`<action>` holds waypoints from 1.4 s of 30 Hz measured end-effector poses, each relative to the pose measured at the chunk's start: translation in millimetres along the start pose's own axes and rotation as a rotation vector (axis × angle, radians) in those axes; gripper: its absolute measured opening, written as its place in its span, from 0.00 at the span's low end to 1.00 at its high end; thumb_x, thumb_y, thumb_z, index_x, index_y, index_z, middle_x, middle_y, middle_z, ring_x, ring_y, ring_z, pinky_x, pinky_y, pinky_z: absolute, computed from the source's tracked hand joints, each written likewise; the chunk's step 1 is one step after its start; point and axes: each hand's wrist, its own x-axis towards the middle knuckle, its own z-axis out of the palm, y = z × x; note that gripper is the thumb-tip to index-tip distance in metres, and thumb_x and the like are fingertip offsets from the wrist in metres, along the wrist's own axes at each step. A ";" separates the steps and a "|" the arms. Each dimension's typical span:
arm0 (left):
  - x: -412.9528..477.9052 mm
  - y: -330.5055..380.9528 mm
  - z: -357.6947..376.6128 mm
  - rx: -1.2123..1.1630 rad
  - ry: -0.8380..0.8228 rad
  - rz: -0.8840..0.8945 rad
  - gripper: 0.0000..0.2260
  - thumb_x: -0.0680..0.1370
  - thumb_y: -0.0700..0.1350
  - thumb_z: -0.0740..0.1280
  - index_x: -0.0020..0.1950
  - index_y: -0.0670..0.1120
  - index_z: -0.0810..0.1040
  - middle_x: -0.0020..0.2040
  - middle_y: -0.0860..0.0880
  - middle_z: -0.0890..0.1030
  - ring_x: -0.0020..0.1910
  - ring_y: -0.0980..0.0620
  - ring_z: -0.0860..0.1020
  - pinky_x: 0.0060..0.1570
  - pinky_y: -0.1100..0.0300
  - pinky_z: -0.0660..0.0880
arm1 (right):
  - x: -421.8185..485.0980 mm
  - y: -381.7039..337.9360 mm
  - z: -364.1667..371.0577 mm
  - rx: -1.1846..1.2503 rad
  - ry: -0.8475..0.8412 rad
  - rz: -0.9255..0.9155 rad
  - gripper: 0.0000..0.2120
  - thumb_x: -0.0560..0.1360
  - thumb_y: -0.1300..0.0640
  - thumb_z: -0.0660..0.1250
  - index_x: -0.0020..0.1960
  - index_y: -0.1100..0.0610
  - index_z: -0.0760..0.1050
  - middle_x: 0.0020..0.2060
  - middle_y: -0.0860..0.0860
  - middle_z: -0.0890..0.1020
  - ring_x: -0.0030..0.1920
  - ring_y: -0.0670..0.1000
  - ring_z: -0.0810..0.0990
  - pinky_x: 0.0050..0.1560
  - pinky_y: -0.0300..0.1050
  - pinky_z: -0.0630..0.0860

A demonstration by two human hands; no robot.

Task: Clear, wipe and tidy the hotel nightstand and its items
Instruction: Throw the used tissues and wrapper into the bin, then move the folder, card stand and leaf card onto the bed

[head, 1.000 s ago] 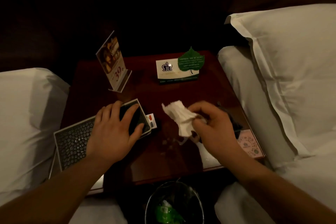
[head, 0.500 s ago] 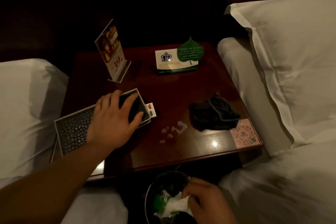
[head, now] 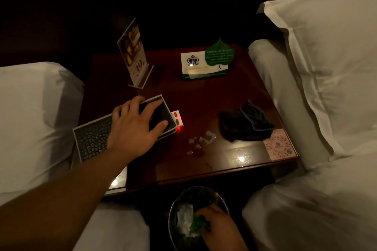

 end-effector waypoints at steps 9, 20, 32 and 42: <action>-3.2 -61.2 -43.5 -0.029 -0.427 0.048 0.54 0.58 0.82 0.60 0.77 0.68 0.38 0.81 0.47 0.50 0.78 0.42 0.56 0.72 0.38 0.56 | -14.7 -70.7 -60.6 0.096 0.056 -0.058 0.19 0.69 0.64 0.64 0.55 0.49 0.81 0.49 0.44 0.80 0.50 0.44 0.80 0.58 0.37 0.74; -29.9 -89.2 -48.5 0.167 -0.425 0.101 0.55 0.61 0.76 0.62 0.67 0.69 0.19 0.79 0.44 0.53 0.75 0.42 0.59 0.68 0.43 0.63 | 15.9 -143.2 -157.9 0.181 0.311 -0.172 0.18 0.74 0.64 0.65 0.48 0.40 0.78 0.40 0.39 0.83 0.40 0.40 0.81 0.40 0.34 0.77; -75.7 -67.2 -39.2 -0.025 -0.234 -0.190 0.43 0.61 0.84 0.51 0.73 0.77 0.40 0.71 0.49 0.70 0.68 0.44 0.71 0.56 0.40 0.73 | 153.3 -160.1 -264.7 -0.411 0.609 -0.384 0.23 0.72 0.62 0.67 0.67 0.55 0.72 0.61 0.55 0.76 0.61 0.56 0.72 0.58 0.49 0.74; -52.3 -78.9 -51.5 -0.262 -0.394 -0.456 0.47 0.58 0.80 0.63 0.72 0.58 0.69 0.63 0.50 0.78 0.63 0.49 0.77 0.62 0.51 0.74 | 246.2 -163.9 -304.0 -1.024 0.384 -0.183 0.40 0.70 0.48 0.72 0.75 0.52 0.56 0.71 0.55 0.68 0.73 0.61 0.60 0.73 0.64 0.52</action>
